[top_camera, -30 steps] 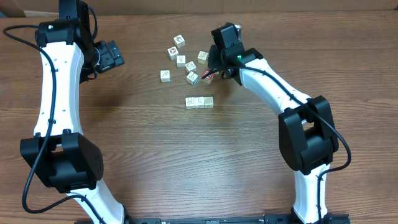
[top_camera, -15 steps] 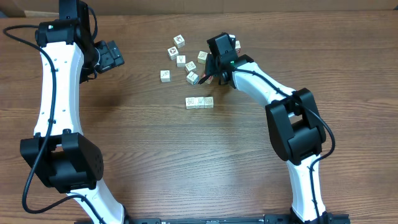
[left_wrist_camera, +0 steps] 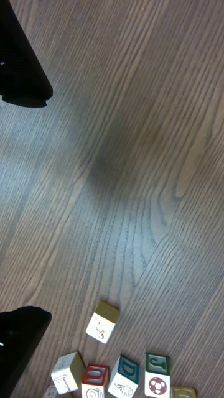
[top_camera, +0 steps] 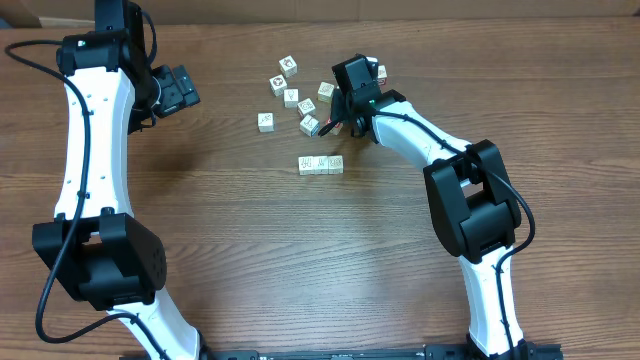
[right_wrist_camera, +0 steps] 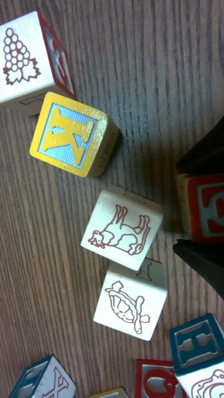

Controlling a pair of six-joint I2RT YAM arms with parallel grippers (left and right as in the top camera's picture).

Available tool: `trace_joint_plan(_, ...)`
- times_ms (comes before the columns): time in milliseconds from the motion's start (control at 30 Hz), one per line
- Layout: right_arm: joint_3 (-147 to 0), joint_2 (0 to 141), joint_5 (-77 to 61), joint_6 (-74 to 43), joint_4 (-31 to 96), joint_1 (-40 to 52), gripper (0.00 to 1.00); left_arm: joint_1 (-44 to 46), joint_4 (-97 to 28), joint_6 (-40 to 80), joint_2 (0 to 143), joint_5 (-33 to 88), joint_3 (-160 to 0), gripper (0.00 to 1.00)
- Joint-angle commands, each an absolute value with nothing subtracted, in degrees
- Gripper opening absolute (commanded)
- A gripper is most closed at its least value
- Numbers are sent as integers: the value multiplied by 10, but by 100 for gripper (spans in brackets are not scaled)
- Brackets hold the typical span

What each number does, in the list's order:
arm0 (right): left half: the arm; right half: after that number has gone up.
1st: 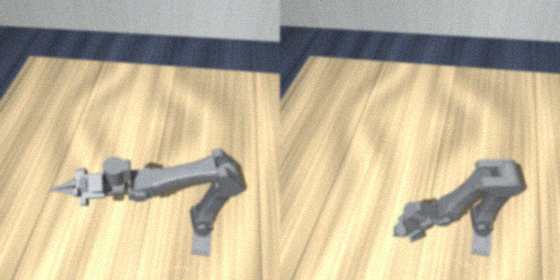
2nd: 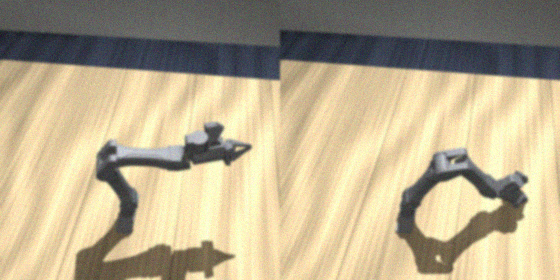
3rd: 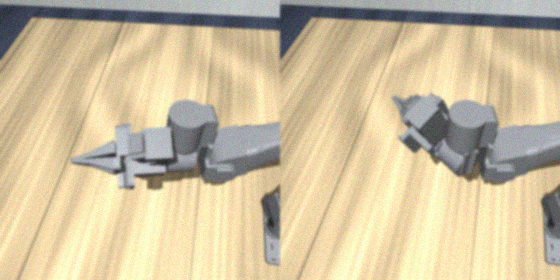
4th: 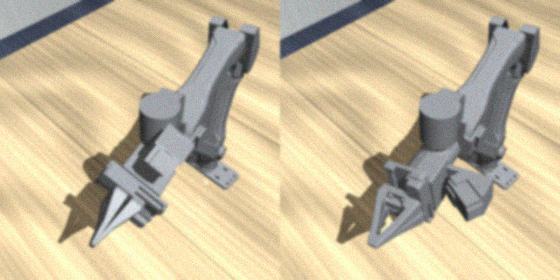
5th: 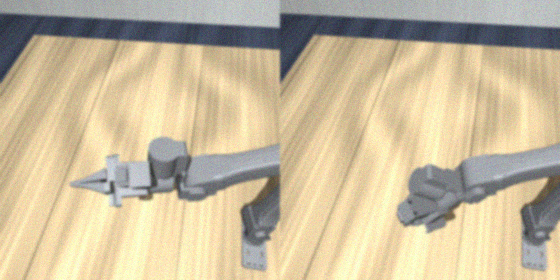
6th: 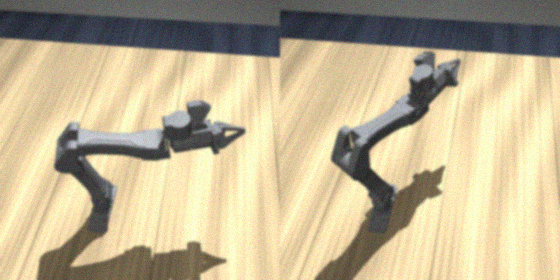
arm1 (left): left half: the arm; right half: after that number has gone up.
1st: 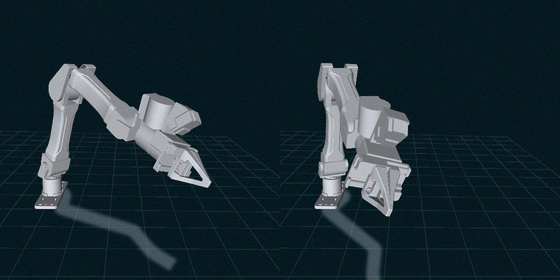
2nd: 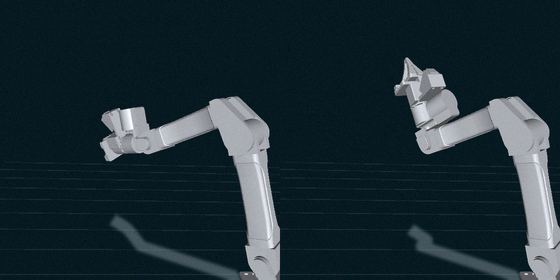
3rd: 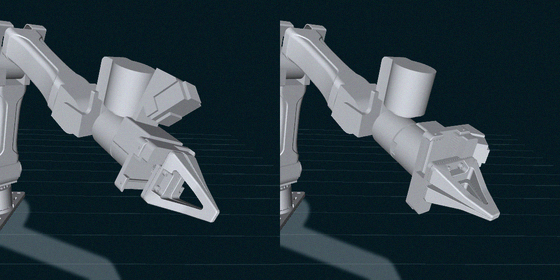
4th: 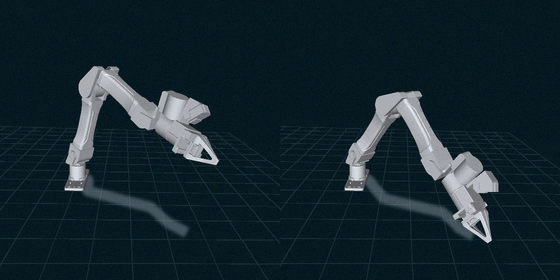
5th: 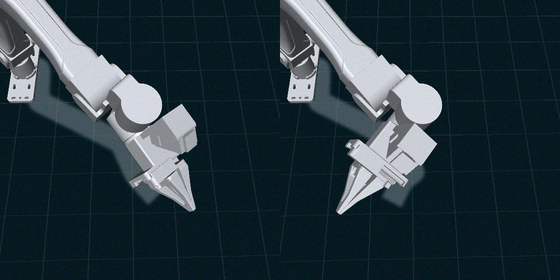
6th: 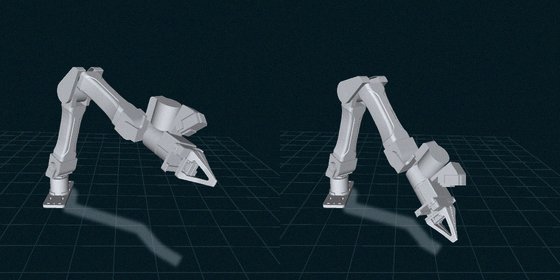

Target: Form a horizontal line

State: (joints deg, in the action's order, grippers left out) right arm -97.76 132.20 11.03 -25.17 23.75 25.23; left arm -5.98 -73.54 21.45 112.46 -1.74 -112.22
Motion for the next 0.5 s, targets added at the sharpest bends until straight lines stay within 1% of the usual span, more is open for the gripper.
trace_joint_plan(0,-976,1326,119,-250,239,254,30,-52,-735,219,1122,-15,-1126,100)
trace_joint_plan(267,-976,1289,119,-250,271,246,31,-52,-735,219,1122,-15,-1126,100)
trace_joint_plan(467,-976,1249,119,-250,340,236,27,-52,-735,219,1122,-15,-1126,100)
